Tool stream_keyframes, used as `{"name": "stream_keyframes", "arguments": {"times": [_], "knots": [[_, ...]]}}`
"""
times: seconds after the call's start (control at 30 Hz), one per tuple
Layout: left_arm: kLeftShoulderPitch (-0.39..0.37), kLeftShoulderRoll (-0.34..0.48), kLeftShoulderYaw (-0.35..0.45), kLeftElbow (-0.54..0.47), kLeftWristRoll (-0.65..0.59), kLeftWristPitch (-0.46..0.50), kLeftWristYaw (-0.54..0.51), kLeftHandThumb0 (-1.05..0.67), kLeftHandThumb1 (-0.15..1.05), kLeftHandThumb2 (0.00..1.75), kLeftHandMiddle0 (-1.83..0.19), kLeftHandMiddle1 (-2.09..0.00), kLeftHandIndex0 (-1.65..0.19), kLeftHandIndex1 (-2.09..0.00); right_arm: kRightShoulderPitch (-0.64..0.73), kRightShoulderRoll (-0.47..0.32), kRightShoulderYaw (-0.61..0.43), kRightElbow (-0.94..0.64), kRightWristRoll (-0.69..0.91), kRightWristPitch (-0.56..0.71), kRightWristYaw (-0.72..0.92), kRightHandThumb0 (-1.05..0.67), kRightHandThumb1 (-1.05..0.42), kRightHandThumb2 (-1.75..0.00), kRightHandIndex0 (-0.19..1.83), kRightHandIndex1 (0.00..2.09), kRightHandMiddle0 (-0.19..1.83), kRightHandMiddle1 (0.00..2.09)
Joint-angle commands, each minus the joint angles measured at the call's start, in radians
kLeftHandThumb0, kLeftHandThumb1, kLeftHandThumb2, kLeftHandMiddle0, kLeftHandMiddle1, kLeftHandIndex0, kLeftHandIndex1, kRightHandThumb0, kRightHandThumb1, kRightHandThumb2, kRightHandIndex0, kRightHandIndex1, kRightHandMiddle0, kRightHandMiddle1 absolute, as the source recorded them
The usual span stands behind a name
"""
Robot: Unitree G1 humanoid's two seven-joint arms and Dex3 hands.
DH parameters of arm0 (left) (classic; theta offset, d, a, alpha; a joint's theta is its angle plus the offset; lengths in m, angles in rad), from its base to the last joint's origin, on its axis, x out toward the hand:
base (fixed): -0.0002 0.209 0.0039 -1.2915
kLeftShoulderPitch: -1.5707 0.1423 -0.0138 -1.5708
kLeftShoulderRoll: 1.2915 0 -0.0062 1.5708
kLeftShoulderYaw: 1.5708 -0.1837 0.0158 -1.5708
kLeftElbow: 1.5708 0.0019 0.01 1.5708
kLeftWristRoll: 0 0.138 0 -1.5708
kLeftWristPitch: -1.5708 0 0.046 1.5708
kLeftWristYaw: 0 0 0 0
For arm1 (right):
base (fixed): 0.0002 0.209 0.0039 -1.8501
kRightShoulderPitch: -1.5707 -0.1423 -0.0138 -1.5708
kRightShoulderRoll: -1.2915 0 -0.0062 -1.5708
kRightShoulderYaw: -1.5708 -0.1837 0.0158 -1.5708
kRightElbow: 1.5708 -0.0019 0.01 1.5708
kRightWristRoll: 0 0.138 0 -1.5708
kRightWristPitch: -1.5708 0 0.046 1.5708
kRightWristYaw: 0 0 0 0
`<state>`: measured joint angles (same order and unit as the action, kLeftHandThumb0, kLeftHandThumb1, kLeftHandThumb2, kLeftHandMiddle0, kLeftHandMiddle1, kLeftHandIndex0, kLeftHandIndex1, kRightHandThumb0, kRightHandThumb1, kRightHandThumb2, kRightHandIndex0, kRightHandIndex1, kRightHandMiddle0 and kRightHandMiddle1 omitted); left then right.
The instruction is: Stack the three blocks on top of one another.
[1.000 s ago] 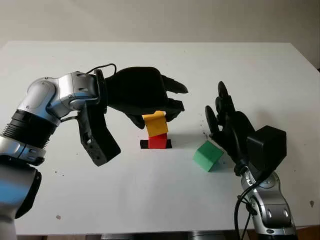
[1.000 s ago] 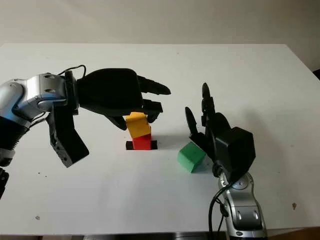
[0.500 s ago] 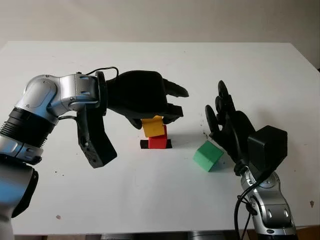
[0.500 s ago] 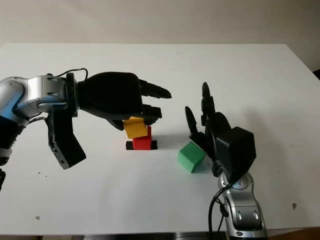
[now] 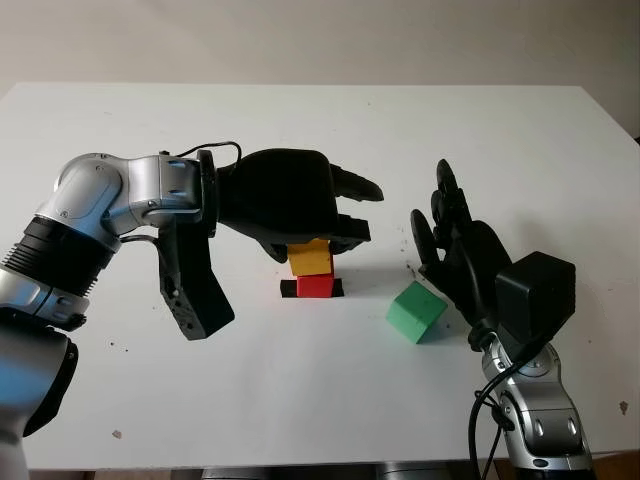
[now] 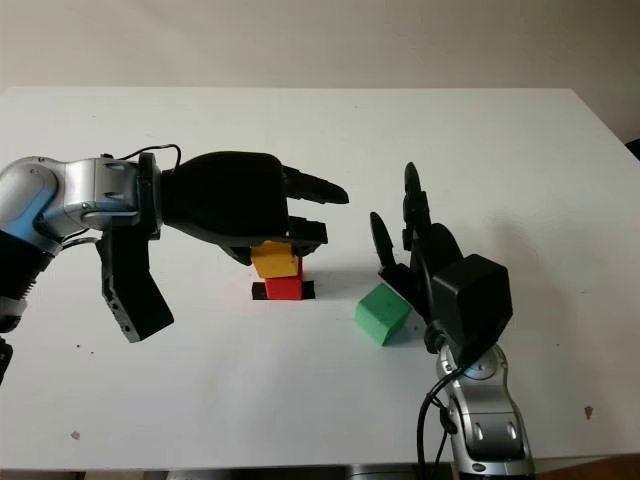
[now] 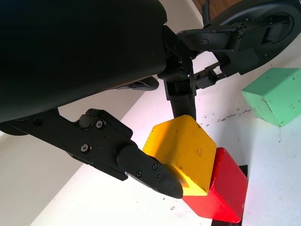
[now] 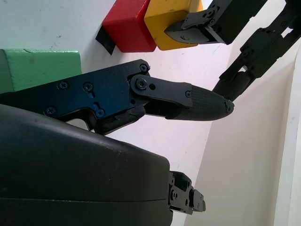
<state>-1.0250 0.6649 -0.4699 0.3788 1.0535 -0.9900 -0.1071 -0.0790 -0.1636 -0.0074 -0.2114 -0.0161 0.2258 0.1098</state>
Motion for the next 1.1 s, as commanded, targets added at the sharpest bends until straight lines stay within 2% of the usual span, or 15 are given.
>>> {"name": "stream_keyframes", "arguments": {"times": [0.0, 0.37, 0.53, 0.77, 0.9, 1.0, 1.07], "knots": [[-0.017, 0.000, -0.018, -0.006, 0.010, 0.005, 0.001, -0.38, 0.92, 0.06, -0.28, -0.04, -0.38, -1.62, 0.005, -0.003, -0.003, -0.016, -0.005, -0.006, -0.003, -0.71, -1.05, -0.58, -0.19, 0.04, -0.16, 0.06], [-0.013, 0.001, -0.023, -0.011, 0.007, 0.014, 0.002, -0.39, 0.92, 0.06, -0.28, -0.04, -0.37, -1.70, 0.005, -0.003, -0.002, -0.031, -0.008, 0.022, 0.001, -0.71, -1.05, -0.58, -0.19, 0.05, -0.16, 0.05], [-0.001, 0.000, -0.019, -0.010, -0.043, 0.012, -0.031, -0.50, 0.93, 0.06, -0.27, -0.04, -0.38, -1.54, 0.005, -0.002, -0.002, -0.029, -0.011, 0.014, -0.001, -0.71, -1.05, -0.59, -0.19, 0.05, -0.16, 0.05], [0.002, 0.007, -0.022, -0.020, -0.036, 0.009, -0.030, -0.46, 0.94, 0.06, -0.25, -0.04, -0.33, -1.63, 0.005, 0.000, -0.002, -0.030, -0.009, 0.014, -0.001, -0.70, -1.05, -0.59, -0.19, 0.05, -0.16, 0.05], [0.002, 0.009, -0.024, -0.027, -0.044, 0.016, -0.056, -0.51, 0.93, 0.06, -0.23, -0.04, -0.35, -1.53, 0.008, 0.002, -0.002, -0.038, -0.008, 0.021, -0.002, -0.71, -1.05, -0.58, -0.19, 0.05, -0.16, 0.05], [0.002, 0.011, -0.024, -0.035, -0.040, 0.017, -0.066, -0.48, 0.95, 0.06, -0.23, -0.04, -0.36, -1.47, 0.006, 0.002, -0.004, -0.034, -0.005, 0.017, 0.000, -0.71, -1.05, -0.59, -0.19, 0.05, -0.16, 0.05], [0.002, 0.012, -0.023, -0.032, -0.028, 0.010, -0.043, -0.48, 0.94, 0.06, -0.24, -0.05, -0.38, -1.41, 0.007, 0.000, -0.004, -0.034, -0.003, 0.018, 0.003, -0.71, -1.05, -0.59, -0.19, 0.04, -0.16, 0.05]]}}
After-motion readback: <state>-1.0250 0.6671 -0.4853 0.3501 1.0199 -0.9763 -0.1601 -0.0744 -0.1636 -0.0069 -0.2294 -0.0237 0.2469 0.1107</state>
